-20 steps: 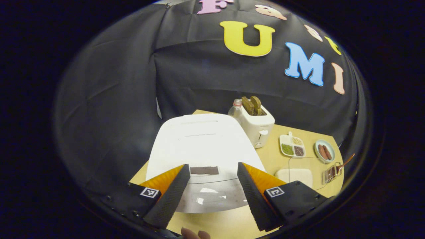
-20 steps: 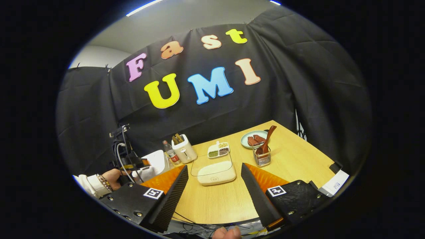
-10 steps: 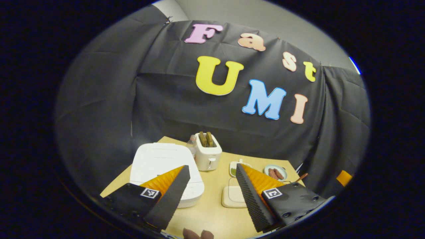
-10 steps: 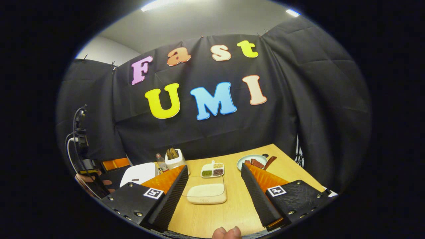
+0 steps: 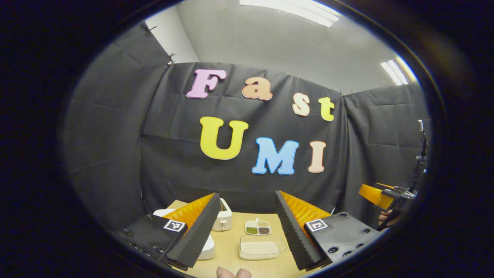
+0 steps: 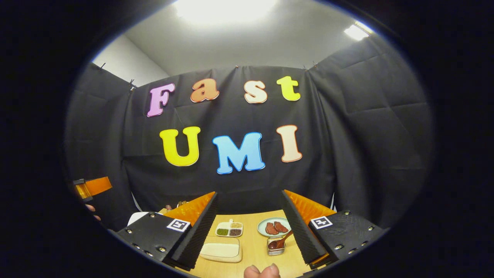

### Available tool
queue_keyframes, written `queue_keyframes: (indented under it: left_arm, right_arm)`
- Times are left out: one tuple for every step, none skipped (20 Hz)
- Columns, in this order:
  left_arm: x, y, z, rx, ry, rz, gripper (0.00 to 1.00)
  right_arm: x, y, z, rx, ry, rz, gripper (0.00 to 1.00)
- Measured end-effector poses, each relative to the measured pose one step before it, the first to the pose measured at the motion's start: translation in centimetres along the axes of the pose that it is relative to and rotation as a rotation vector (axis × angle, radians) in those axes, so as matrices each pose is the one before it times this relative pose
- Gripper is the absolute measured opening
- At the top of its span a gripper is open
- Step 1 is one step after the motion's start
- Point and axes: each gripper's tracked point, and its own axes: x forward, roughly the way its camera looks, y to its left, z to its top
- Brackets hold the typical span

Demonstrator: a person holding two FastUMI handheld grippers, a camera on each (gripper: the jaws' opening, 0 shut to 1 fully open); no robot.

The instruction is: Close the left gripper, press the button to open the rice cooker; take a wooden spoon from the chopstick holder with the right hand, scoop a spoonful of rice and pour it into the rice cooker, then put the wooden spoon back into the chopstick holder.

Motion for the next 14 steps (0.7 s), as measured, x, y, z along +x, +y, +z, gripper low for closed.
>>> queue_keyframes:
  left_arm:
    - [-0.131, -0.258, 0.076, 0.00336, -0.00044, 0.00234, 0.94]
    - [-0.214, -0.308, 0.014, 0.00698, -0.00353, -0.00054, 0.94]
    - [-0.103, -0.177, 0.21, 0.01055, -0.00562, -0.00003, 0.94]
    - [-0.149, 0.282, 0.038, 0.01221, 0.00064, 0.01274, 0.94]
    - [-0.33, 0.203, 0.621, 0.00777, -0.01779, 0.00939, 0.97]
    - [-0.028, 0.176, 0.742, 0.00223, -0.02033, 0.01061, 1.0]
    - [-0.169, 0.283, 0.364, -0.0053, -0.00331, 0.00962, 0.94]
    - [-0.471, 0.274, -0.305, -0.01187, 0.00702, 0.00514, 0.97]
    - [-0.372, 0.172, -0.186, -0.01425, 0.01069, 0.00427, 0.97]
    - [0.108, 0.344, 0.094, -0.012, -0.00299, 0.00321, 0.96]
    - [-0.181, 0.377, 0.145, -0.00465, -0.00376, 0.00586, 0.94]
    - [-0.072, 0.328, 0.04, -0.00055, -0.00227, 0.00534, 0.94]
    - [-0.027, 0.069, 0.122, 0.00454, 0.00006, 0.00227, 0.94]
    - [0.133, -0.092, -0.09, 0.01105, 0.00273, 0.00072, 0.94]
  right_arm:
    - [-0.309, 0.102, 0.765, -0.00763, -0.01161, 0.00938, 0.98]
    - [-0.21, 0.115, 0.788, -0.01006, -0.02146, 0.0084, 0.98]
    - [0.07, -0.249, 0.358, -0.00926, -0.00646, -0.0045, 0.98]
    - [-0.06, 0.019, -0.337, -0.003, 0.01448, 0.00353, 0.98]
    - [-0.15, 0.585, -0.52, -0.00019, 0.01828, 0.01344, 0.98]
    - [0.009, 0.214, -0.183, -0.00179, 0.01498, 0.0067, 0.98]
    - [0.131, 0.276, -0.041, -0.00653, 0.00917, 0.00584, 0.97]
    - [0.193, 0.305, 0.153, -0.0106, -0.00223, 0.00652, 0.97]
    - [0.198, 0.425, 0.076, -0.00793, -0.00171, 0.00709, 0.98]
    - [0.265, 0.468, 0.174, -0.00634, -0.00946, 0.00724, 0.97]
    - [0.178, 0.51, 0.236, -0.0062, -0.00842, 0.00858, 0.98]
    - [0.242, 0.413, 0.087, -0.0078, -0.0001, 0.00941, 0.98]
    - [0.026, 0.234, -0.126, -0.01016, 0.00158, 0.00448, 0.97]
    - [0.063, 0.15, 0.114, -0.01049, -0.00009, 0.0042, 0.97]
